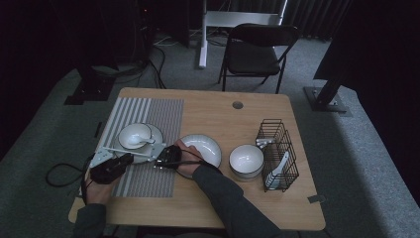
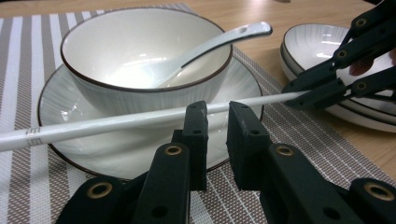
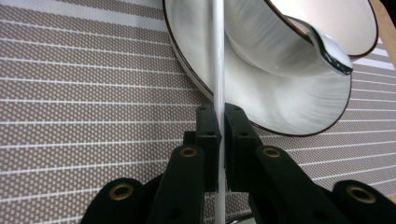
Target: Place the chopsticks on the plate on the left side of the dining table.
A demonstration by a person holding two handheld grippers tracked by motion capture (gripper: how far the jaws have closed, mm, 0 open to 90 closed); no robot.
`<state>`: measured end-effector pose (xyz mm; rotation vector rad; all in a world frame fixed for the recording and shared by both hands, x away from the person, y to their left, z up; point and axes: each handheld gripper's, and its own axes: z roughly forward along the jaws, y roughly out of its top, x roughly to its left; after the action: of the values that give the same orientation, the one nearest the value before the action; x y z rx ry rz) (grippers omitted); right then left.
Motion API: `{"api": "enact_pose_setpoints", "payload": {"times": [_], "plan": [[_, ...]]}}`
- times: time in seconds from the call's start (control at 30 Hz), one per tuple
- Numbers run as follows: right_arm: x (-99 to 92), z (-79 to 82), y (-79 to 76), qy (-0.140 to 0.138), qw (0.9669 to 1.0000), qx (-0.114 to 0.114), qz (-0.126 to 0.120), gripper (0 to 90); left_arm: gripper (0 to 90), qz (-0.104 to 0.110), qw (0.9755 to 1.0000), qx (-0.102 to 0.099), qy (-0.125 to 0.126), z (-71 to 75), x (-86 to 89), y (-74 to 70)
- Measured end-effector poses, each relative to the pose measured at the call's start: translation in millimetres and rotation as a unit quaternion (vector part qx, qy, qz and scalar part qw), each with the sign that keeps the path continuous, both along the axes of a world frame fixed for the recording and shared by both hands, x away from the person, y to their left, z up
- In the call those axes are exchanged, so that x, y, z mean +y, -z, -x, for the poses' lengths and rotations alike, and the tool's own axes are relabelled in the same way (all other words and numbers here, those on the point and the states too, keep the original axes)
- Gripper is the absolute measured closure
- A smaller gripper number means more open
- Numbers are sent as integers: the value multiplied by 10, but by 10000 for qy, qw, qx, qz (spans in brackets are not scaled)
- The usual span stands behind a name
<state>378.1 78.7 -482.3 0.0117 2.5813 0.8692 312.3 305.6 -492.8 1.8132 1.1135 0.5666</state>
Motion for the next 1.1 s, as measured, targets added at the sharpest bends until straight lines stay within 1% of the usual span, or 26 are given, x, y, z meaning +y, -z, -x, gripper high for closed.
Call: {"api": "enact_pose_setpoints", "payload": {"times": [0.1, 0.3, 0.67, 0.77, 0.83, 0.87, 0.93, 1.1], "plan": [[12, 2, 8, -9, 10000, -56, 62, 860, 796, 5, 10000, 35, 6, -22, -19, 19], [77, -3, 8, -14, 9998, -80, 156, 859, 805, -16, 9999, 104, 35, -62, -70, 54], [144, -27, 74, 29, 9997, -27, 224, 854, 808, -31, 9998, 160, 62, -85, -103, 92], [136, -38, 64, 73, 9998, -35, 167, 828, 811, -27, 9998, 176, 63, -88, -103, 98], [126, -44, 53, 86, 9999, 22, 113, 766, 812, -34, 9998, 181, 65, -91, -109, 102], [117, -46, 45, 58, 9999, 89, 103, 747, 812, -38, 9998, 186, 63, -92, -113, 102], [96, -37, 29, 14, 9999, 104, 70, 720, 812, -36, 9998, 182, 68, -97, -120, 107], [37, -44, 9, 1, 9998, 159, 74, 720, 812, -57, 9997, 209, 61, -110, -130, 122]]}}
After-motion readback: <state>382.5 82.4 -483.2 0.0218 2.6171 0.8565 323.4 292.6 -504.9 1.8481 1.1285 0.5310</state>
